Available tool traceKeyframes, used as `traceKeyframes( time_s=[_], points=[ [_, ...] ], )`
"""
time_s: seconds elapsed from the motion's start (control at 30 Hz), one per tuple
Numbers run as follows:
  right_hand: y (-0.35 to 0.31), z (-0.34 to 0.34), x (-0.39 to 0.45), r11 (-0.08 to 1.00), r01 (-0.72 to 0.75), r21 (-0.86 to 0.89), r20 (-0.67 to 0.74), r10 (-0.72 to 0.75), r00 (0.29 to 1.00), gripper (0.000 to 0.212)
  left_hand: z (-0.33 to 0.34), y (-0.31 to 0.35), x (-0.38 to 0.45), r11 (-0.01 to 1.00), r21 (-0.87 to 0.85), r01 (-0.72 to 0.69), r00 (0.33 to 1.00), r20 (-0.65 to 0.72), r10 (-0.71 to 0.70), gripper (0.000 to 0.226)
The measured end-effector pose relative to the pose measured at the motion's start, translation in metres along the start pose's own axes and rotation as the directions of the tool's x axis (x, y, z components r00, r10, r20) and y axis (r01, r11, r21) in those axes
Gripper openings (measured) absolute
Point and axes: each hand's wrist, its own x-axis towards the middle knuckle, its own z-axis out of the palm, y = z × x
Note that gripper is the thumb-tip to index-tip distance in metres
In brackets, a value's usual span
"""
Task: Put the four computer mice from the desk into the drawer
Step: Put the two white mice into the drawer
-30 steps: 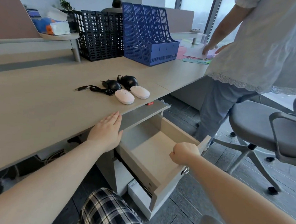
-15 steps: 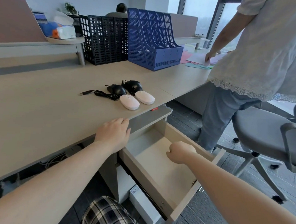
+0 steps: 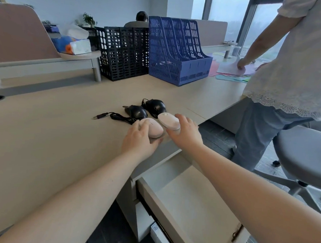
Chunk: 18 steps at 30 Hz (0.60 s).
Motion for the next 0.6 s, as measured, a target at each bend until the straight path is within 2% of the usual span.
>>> traceKeyframes(
  time_s=[0.13, 0.23, 0.43, 0.6],
  points=[
    [-0.005, 0.015, 0.028, 0.999, -0.026, 0.031, 0.076, 0.023, 0.997, 0.062, 0.004, 0.001, 0.03, 0.989, -0.09, 0.114, 0.988, 0.119, -0.103, 0.1],
    [-0.002, 0.021, 0.041, 0.998, -0.062, 0.026, 0.098, 0.059, 0.993, 0.062, 0.006, 0.002, 0.045, 0.992, -0.041, 0.12, 0.983, 0.144, -0.113, 0.108],
    [0.009, 0.021, 0.033, 0.995, -0.056, 0.078, 0.066, 0.051, 0.996, 0.062, 0.005, 0.005, 0.043, 0.99, 0.003, 0.138, 0.988, 0.071, -0.138, 0.112],
    [0.023, 0.005, 0.011, 0.99, -0.081, 0.114, 0.065, 0.074, 0.995, 0.067, 0.011, 0.024, 0.019, 0.994, -0.028, 0.107, 0.994, 0.003, -0.107, 0.103]
  ],
)
